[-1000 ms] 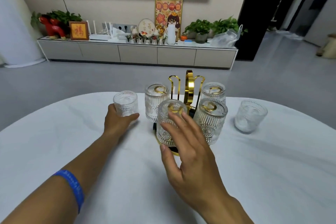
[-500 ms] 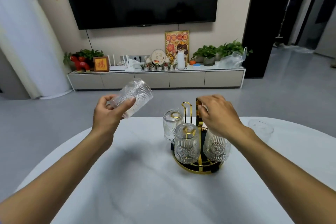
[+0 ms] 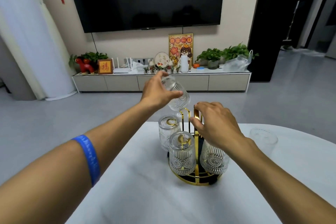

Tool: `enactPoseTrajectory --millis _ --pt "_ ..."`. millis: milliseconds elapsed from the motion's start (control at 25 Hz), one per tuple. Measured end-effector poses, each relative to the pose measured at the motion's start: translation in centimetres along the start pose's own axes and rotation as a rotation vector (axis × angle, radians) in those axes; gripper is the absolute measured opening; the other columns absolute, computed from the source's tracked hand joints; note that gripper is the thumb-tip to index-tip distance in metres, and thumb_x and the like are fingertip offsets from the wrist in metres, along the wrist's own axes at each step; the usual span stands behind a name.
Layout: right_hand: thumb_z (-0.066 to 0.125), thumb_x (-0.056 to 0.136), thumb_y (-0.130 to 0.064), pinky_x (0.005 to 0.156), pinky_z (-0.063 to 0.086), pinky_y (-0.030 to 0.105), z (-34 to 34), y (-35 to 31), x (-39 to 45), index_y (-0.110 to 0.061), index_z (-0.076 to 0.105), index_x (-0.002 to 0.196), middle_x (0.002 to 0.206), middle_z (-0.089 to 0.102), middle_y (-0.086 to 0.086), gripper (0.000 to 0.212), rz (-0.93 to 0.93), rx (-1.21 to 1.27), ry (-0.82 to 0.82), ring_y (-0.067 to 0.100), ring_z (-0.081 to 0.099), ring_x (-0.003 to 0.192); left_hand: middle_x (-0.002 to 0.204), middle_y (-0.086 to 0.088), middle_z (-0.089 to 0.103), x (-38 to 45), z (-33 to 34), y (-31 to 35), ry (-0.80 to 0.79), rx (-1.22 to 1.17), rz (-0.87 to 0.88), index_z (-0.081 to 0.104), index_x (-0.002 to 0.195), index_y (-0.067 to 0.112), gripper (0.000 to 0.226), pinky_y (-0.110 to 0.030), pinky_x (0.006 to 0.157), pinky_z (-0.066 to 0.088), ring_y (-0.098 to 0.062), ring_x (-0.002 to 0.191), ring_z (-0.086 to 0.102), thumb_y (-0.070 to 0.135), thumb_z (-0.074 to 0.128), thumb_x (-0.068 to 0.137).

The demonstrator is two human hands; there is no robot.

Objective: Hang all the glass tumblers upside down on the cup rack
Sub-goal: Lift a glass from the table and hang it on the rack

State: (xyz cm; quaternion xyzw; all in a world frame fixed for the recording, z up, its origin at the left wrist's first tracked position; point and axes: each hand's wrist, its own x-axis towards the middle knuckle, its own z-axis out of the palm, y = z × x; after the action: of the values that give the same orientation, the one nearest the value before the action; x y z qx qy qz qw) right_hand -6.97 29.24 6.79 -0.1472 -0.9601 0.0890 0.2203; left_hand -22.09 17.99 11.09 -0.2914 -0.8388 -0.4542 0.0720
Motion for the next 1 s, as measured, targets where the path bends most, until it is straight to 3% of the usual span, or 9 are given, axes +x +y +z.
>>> enactPoseTrajectory --millis 240,400,600,760,920,1000 --pt "0.049 0.092 -0.045 0.092 0.036 0.043 0.3 0.3 0.3 -0.017 0.058 0.121 0.126 0.063 0.001 0.040 -0.019 0.000 0.001 0.027 0.046 0.121 0.126 -0.008 0.063 1.6 4.1 -1.3 -0.098 0.121 0.004 0.054 0.128 0.017 0.079 -0.033 0.084 0.049 -0.024 0.107 0.058 0.033 0.089 0.059" --pt "0.048 0.093 -0.043 0.094 0.035 0.043 0.4 0.2 0.0 -0.017 0.058 0.120 0.126 0.063 0.001 0.039 -0.028 0.020 0.021 0.026 0.044 0.123 0.126 -0.008 0.062 1.4 6.5 -2.4 -0.166 0.229 0.009 0.053 0.129 0.018 0.077 -0.035 0.087 0.048 -0.026 0.111 0.056 0.028 0.089 0.061" --pt "0.047 0.094 -0.042 0.099 0.031 0.046 -0.2 0.5 0.3 -0.018 0.058 0.119 0.130 0.061 0.000 0.036 -0.024 0.005 -0.056 0.028 0.035 0.134 0.109 -0.008 0.059 1.3 8.3 -3.0 -0.323 0.432 0.028 0.045 0.118 0.022 0.065 -0.031 0.063 0.040 -0.024 0.088 0.053 0.017 0.082 0.065" --pt "0.037 0.099 -0.038 0.095 0.032 0.047 -0.1 0.6 0.3 -0.018 0.058 0.102 0.118 0.064 0.002 0.030 0.006 0.050 -0.072 0.029 0.039 0.129 0.099 0.000 0.056 1.9 7.8 -2.1 -0.380 0.548 -0.017 0.045 0.117 0.023 0.067 -0.034 0.066 0.041 -0.023 0.087 0.053 0.029 0.083 0.063" --pt "0.032 0.101 -0.035 0.094 0.033 0.048 -0.4 0.8 0.6 -0.018 0.059 0.098 0.117 0.063 0.001 0.032 -0.029 0.031 -0.082 0.028 0.041 0.126 0.121 -0.007 0.060 1.4 7.7 -1.7 -0.395 0.572 -0.046 0.042 0.128 0.020 0.078 -0.040 0.080 0.049 -0.027 0.100 0.057 0.034 0.083 0.064" --pt "0.030 0.101 -0.038 0.096 0.033 0.048 -0.1 1.4 0.6 -0.018 0.058 0.111 0.127 0.059 0.001 0.036 -0.060 0.054 -0.110 0.028 0.038 0.129 0.130 -0.008 0.058 0.7 6.9 -1.5 -0.408 0.538 -0.067 0.039 0.136 0.019 0.084 -0.043 0.089 0.049 -0.029 0.110 0.056 0.036 0.082 0.066"
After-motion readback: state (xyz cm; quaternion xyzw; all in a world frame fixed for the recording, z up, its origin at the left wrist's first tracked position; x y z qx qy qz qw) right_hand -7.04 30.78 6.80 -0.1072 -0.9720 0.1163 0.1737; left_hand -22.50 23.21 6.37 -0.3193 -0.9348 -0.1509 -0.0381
